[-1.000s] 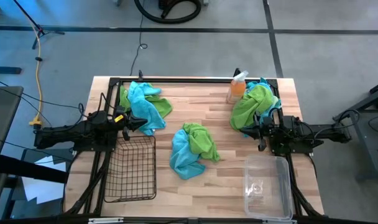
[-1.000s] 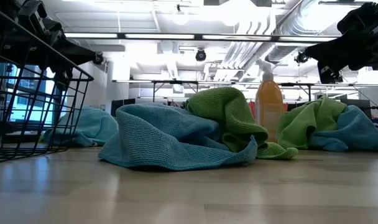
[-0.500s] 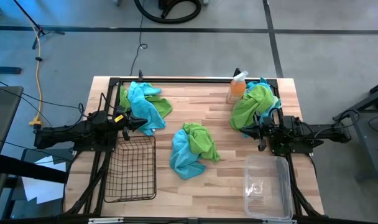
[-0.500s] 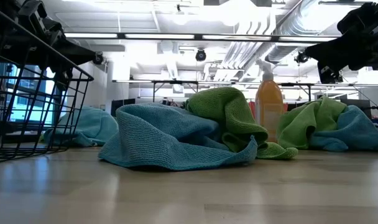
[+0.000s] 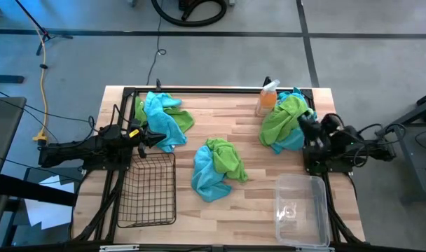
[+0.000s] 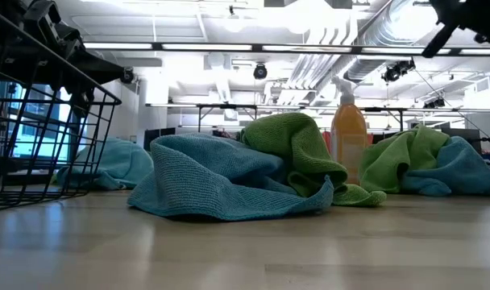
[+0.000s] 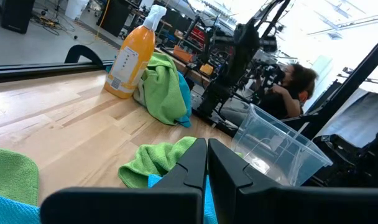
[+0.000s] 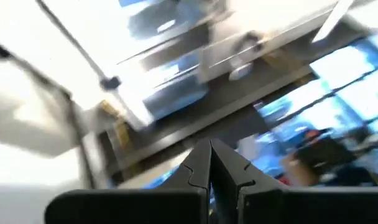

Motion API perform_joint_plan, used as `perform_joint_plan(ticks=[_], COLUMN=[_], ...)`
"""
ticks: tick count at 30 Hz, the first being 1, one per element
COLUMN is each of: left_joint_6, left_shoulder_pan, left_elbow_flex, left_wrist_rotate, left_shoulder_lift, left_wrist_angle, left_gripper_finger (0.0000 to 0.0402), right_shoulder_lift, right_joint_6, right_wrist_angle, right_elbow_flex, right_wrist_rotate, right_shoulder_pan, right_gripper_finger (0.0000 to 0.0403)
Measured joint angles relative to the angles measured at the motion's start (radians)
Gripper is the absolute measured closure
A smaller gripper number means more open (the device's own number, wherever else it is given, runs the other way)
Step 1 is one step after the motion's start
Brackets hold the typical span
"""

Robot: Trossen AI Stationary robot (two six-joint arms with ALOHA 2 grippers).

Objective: Sort microfiber towel by color & place in baskets
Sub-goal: Put the green microfiber cloth into the black wire basket

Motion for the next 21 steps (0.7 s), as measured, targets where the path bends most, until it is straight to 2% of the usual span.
perform_joint_plan(ticks=[3, 6, 9, 13, 18, 21], left_joint_6=[0.000, 0.000, 0.000, 0.000, 0.000, 0.000], left_shoulder_pan=[0.000, 0.000, 0.000, 0.000, 0.000, 0.000], left_elbow_flex=[0.000, 0.000, 0.000, 0.000, 0.000, 0.000], left_wrist_rotate=[0.000, 0.000, 0.000, 0.000, 0.000, 0.000], left_shoulder_lift=[0.000, 0.000, 0.000, 0.000, 0.000, 0.000], left_wrist_angle=[0.000, 0.000, 0.000, 0.000, 0.000, 0.000], left_gripper_finger=[0.0398, 0.0398, 0.0399, 0.0398, 0.0398, 0.0398], right_shoulder_lift=[0.022, 0.094, 0.209, 0.403, 0.636, 0.758], right_joint_6=[-0.028, -0.012, 0.049, 0.261, 0.499, 0.697], right_wrist_angle=[-0.152, -0.508, -0.886, -1.263, -1.551, -1.677], right_elbow_flex=[0.111, 0.275, 0.461, 0.649, 0.770, 0.812], right_wrist_rotate=[0.018, 0.108, 0.220, 0.307, 0.275, 0.275], right_shoulder_pan=[0.000, 0.000, 0.000, 0.000, 0.000, -0.011], right_gripper_finger=[0.0402, 0.0389, 0.0352, 0.0277, 0.0188, 0.0163])
